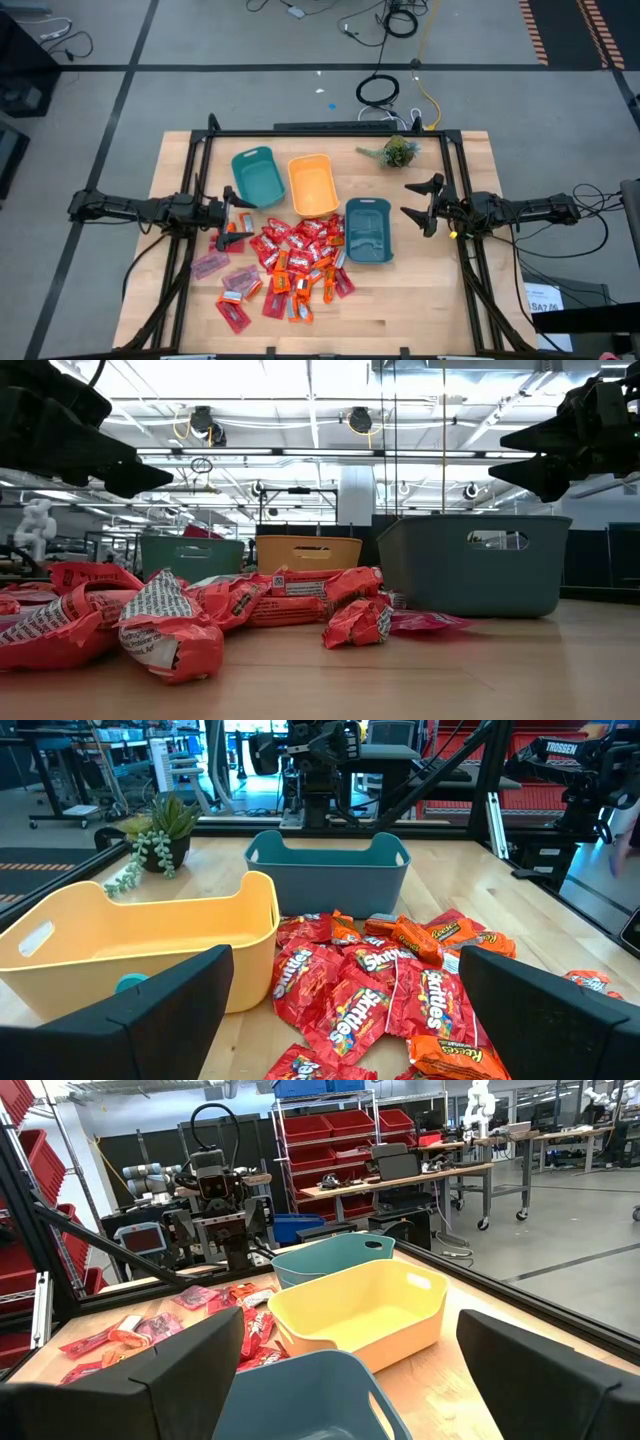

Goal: Sort candy

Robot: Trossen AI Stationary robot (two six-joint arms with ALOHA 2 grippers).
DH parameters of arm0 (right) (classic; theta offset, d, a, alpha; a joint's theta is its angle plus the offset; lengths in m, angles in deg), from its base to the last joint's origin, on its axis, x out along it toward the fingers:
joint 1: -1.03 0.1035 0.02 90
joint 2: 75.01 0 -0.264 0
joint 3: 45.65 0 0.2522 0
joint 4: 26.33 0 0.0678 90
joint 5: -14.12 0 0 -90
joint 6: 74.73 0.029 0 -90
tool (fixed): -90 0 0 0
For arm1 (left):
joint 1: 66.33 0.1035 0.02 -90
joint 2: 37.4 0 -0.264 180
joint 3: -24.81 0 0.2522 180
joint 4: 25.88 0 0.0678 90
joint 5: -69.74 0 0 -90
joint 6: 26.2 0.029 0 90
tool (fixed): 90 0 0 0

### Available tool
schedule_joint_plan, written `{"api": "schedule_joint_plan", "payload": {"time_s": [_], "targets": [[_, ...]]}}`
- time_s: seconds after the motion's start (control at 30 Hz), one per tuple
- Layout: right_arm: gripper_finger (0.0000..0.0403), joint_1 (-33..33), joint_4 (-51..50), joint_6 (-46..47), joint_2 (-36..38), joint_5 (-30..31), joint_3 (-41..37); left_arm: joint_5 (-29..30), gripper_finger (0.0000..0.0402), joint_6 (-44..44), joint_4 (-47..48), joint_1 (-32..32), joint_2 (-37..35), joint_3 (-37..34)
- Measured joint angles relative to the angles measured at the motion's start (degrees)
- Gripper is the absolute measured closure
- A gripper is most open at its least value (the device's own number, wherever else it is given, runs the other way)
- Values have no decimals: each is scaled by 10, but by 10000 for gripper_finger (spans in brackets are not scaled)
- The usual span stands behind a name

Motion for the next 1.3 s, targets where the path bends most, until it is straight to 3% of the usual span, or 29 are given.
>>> {"api": "schedule_joint_plan", "payload": {"time_s": [1.3], "targets": [[44,0,0,19,0,0,0,0,6,0,0,0,0,0]]}}
